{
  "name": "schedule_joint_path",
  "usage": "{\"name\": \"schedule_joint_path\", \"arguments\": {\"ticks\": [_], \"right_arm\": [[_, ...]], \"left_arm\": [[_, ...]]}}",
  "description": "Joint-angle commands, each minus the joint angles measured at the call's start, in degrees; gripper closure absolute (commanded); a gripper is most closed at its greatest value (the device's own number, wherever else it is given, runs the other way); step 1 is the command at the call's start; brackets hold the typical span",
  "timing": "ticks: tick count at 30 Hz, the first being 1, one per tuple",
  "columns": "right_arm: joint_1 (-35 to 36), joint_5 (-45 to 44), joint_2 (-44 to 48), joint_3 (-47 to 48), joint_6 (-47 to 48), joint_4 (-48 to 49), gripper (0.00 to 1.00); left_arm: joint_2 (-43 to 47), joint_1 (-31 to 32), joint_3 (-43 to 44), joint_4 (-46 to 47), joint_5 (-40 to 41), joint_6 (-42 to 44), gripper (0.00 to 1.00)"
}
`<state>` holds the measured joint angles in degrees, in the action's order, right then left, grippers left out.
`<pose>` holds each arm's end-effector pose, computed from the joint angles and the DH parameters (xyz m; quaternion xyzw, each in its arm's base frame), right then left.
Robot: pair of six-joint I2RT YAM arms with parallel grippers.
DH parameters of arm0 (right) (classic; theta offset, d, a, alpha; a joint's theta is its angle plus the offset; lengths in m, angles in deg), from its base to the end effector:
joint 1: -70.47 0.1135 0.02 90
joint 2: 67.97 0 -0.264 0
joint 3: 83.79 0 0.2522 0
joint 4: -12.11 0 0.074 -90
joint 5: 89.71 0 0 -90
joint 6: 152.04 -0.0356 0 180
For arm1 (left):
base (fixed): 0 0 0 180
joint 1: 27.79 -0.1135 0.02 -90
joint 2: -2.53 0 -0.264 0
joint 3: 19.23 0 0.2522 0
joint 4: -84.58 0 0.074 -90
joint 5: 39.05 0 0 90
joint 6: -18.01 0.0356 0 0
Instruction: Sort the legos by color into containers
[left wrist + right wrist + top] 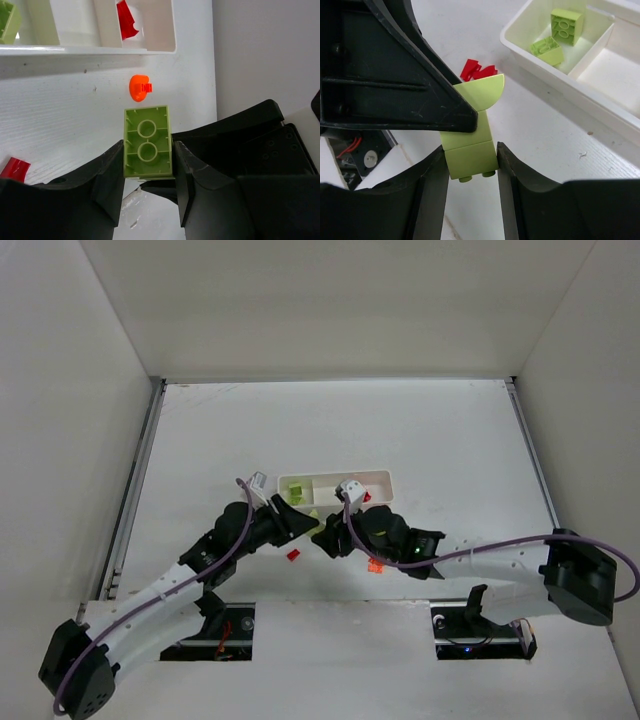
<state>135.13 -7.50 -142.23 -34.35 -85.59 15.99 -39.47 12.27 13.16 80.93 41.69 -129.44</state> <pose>0.1239 0.2504 0.2227 -0.2525 0.7831 0.3534 0.4450 0.1331 -0.1194 0.2230 -0.0686 0.7801 -0.5069 0.3603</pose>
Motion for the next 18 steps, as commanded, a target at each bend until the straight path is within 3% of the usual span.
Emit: {"name": "schedule_joint_path", "arguments": {"ticks": [1, 12, 18], "right_arm": [[-0.99, 0.15, 3.50, -1.31, -0.97, 2.74, 0.66], [-2.92, 1.11, 5.44, -1.15, -1.23, 2.74, 0.66], [-4.76, -2.57, -4.03, 7.54, 0.70, 2.04, 0.65]], "left_arm": [[1.48, -3.35, -1.32, 1.14, -0.06, 0.41, 0.92], [2.53, -8.98, -1.94, 0.62, -2.43, 0.50, 0.93], [6.22, -9.86, -0.62, -1.05, 0.20, 0.67, 0.93]]}}
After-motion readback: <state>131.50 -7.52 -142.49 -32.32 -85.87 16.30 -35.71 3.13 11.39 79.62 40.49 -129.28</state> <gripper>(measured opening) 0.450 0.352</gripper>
